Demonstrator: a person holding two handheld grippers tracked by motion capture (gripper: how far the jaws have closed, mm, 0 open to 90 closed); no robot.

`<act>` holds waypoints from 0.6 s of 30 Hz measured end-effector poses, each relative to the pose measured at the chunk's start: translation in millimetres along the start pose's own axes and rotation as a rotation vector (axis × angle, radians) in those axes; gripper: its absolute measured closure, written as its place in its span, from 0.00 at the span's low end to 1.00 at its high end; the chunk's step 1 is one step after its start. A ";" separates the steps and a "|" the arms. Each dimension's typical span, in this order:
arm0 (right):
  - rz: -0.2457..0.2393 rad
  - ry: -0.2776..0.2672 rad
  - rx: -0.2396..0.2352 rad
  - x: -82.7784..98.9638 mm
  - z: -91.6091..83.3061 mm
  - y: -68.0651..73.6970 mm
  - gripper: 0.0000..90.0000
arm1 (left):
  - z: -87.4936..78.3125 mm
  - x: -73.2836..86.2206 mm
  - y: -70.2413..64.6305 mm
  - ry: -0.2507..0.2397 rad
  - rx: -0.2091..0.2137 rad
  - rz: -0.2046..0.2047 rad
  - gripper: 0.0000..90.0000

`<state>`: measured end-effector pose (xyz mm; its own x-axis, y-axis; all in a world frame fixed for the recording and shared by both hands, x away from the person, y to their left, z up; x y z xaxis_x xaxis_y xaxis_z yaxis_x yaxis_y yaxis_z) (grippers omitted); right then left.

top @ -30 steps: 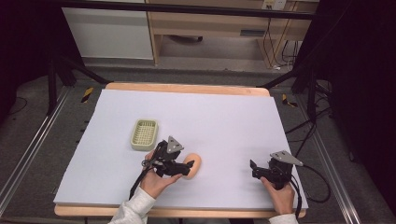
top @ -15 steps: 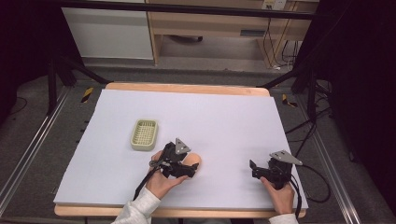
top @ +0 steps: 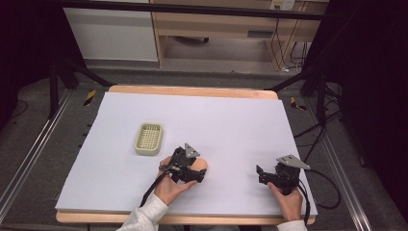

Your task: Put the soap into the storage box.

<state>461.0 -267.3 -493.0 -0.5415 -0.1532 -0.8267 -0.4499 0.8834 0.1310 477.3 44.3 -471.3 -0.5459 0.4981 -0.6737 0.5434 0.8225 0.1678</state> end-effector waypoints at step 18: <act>0.008 0.004 -0.005 0.5 0.2 -0.2 0.04 | 15.1 4.6 -2.3 0.045 0.019 -0.023 0.30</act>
<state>461.0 -267.4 -493.5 -0.5478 -0.1483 -0.8234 -0.4495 0.8822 0.1401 483.2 40.5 -485.6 -0.5860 0.4914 -0.6443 0.5421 0.8288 0.1390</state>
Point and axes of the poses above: each handheld gripper's, and its own axes: z roughly forward along the jaws, x roughly out of its underside, y roughly to its left, the point moved 3 cm from there along z, roughly forward along the jaws, and after that the axes turned 14 degrees about -x, right-handed, at the moved point
